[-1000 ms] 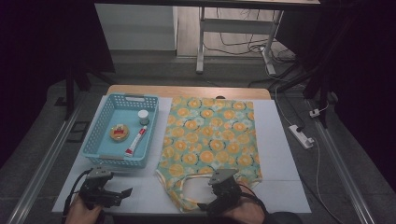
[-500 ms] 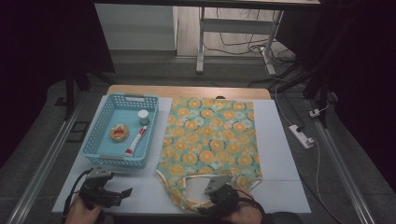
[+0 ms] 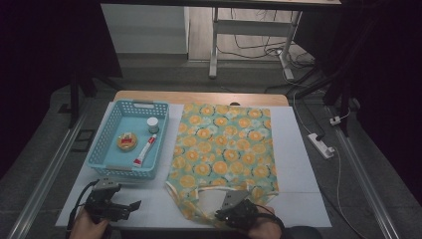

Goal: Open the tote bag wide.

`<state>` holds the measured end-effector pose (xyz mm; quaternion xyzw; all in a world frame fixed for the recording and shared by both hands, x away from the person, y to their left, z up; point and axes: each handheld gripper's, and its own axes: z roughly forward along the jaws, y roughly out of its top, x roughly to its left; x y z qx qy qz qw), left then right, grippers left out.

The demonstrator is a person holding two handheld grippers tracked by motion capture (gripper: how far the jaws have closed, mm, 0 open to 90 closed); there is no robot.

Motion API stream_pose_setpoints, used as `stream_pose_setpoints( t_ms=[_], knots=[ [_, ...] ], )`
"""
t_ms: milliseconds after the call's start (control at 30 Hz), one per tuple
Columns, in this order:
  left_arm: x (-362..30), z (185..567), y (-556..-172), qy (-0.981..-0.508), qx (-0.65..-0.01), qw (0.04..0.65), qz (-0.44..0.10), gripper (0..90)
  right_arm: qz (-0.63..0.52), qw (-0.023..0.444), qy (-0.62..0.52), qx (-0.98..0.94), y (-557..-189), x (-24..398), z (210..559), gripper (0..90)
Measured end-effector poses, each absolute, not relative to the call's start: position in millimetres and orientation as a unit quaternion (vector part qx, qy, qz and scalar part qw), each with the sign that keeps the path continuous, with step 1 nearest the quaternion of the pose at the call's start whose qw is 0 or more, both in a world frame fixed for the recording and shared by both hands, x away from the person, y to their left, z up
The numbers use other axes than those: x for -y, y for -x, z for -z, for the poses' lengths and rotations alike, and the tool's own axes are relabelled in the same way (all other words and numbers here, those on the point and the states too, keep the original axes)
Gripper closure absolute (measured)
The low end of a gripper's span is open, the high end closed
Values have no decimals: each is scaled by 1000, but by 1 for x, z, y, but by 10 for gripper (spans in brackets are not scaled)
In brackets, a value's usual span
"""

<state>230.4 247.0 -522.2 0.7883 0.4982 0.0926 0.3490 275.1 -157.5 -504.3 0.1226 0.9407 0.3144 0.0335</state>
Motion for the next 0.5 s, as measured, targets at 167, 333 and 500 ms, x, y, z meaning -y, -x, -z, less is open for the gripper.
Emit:
stream_pose_setpoints(
  t_ms=[167,333,500],
  knots=[
    [-247,522,-231,-788,-500,349,-92,22,-335,40,-142,-931,-282,162,495,872],
    [-247,522,-231,-787,-501,349,-91,22,-346,22,-151,-926,-291,164,489,878],
    [-247,522,-231,-786,-502,349,-91,22,-350,9,-162,-923,-308,168,483,883]
  ],
)
